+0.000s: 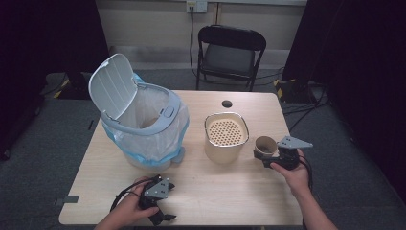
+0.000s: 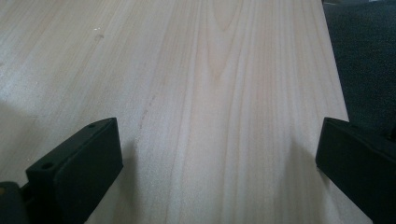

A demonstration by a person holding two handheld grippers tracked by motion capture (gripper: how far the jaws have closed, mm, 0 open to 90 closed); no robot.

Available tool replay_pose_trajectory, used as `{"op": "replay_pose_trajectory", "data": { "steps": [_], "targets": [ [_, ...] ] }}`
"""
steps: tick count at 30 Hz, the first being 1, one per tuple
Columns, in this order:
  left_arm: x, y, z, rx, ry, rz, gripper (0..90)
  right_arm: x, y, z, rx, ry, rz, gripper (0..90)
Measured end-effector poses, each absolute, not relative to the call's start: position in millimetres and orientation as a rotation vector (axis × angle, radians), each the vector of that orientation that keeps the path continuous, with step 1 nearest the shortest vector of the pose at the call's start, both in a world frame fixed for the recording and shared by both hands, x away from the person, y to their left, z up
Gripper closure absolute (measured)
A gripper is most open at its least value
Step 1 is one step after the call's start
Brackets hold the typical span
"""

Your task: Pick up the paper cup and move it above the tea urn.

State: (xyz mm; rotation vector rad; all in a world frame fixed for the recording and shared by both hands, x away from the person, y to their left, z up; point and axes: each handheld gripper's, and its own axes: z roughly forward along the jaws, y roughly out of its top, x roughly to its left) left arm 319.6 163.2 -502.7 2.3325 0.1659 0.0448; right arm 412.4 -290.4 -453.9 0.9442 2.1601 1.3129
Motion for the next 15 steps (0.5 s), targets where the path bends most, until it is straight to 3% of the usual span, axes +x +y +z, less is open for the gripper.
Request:
{"op": "replay_pose_trajectory", "data": {
  "steps": [15],
  "targets": [
    [319.6, 163.4, -502.5, 2.334, 0.166, 0.05, 0.0, 439.2, -291.5, -446.6, 0.962, 2.15, 1.297, 27.1]
  ]
}}
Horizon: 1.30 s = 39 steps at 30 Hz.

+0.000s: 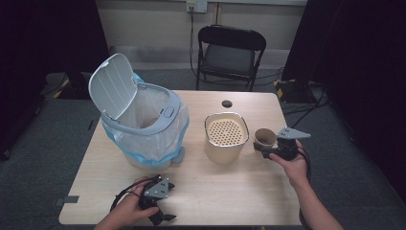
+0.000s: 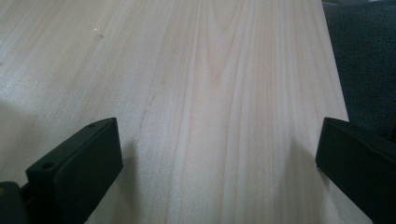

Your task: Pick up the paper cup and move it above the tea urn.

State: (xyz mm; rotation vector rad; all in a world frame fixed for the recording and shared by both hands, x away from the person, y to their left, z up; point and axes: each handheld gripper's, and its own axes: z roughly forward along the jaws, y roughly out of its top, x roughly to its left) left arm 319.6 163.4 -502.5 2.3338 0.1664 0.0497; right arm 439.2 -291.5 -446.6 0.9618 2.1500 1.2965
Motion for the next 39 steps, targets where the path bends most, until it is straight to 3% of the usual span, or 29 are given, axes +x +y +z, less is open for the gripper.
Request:
{"op": "replay_pose_trajectory", "data": {
  "steps": [21, 39],
  "targets": [
    [319.6, 163.4, -502.6, 2.333, 0.167, 0.05, 0.0, 476.7, -299.2, -439.6, 1.022, 2.108, 1.321, 27.6],
    [319.6, 163.2, -502.7, 2.333, 0.166, 0.044, 0.0, 504.5, -281.8, -421.6, 1.01, 2.113, 1.284, 27.9]
  ]
}}
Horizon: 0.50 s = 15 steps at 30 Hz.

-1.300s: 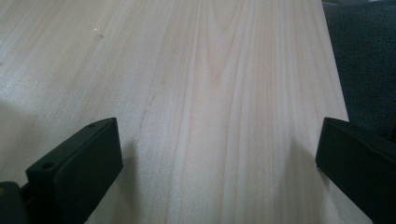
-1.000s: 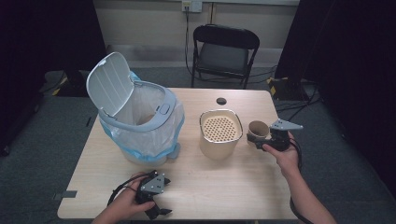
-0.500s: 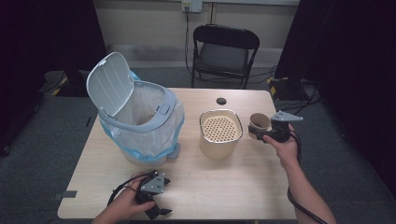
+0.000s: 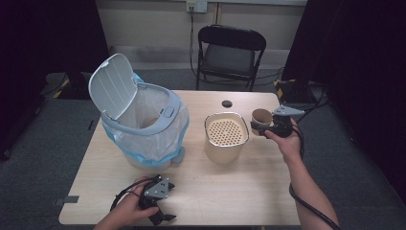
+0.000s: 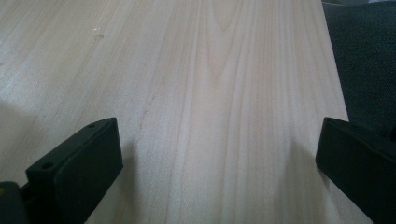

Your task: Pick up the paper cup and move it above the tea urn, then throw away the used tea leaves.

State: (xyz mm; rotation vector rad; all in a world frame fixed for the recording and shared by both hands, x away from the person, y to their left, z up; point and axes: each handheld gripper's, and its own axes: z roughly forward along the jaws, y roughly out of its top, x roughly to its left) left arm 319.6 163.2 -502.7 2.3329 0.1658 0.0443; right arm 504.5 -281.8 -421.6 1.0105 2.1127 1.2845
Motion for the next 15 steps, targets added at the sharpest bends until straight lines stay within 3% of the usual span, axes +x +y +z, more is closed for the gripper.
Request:
{"op": "replay_pose_trajectory", "data": {
  "steps": [15],
  "targets": [
    [319.6, 163.3, -502.6, 2.333, 0.167, 0.05, 0.0, 519.4, -265.9, -408.2, 0.983, 2.117, 1.291, 28.0]
  ]
}}
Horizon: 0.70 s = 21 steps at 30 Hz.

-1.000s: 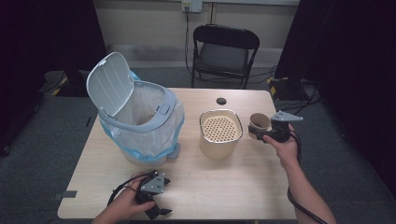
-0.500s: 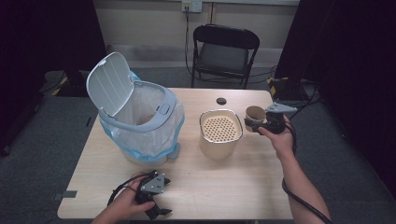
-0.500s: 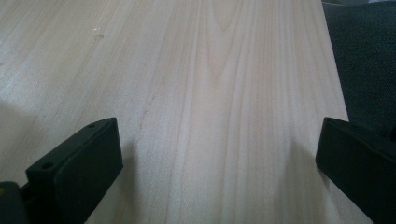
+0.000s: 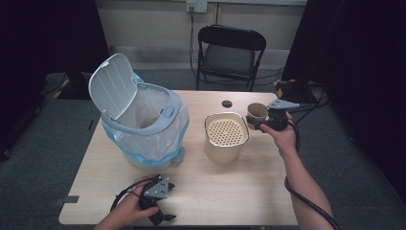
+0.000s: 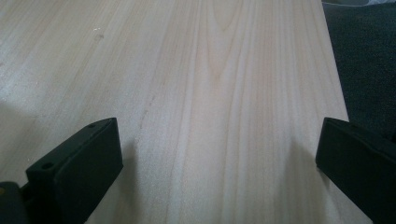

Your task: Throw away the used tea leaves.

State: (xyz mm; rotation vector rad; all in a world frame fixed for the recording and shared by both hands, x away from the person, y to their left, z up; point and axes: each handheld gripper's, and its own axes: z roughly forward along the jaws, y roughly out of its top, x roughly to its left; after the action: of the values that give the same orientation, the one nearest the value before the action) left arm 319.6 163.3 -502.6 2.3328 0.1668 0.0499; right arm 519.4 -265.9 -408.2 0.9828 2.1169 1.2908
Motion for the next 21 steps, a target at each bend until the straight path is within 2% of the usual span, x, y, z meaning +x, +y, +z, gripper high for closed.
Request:
{"op": "replay_pose_trajectory", "data": {
  "steps": [21],
  "targets": [
    [320.0, 163.4, -502.5, 2.332, 0.16, 0.059, 0.0, 531.0, -257.3, -381.4, 0.931, 2.08, 1.287, 28.4]
  ]
}}
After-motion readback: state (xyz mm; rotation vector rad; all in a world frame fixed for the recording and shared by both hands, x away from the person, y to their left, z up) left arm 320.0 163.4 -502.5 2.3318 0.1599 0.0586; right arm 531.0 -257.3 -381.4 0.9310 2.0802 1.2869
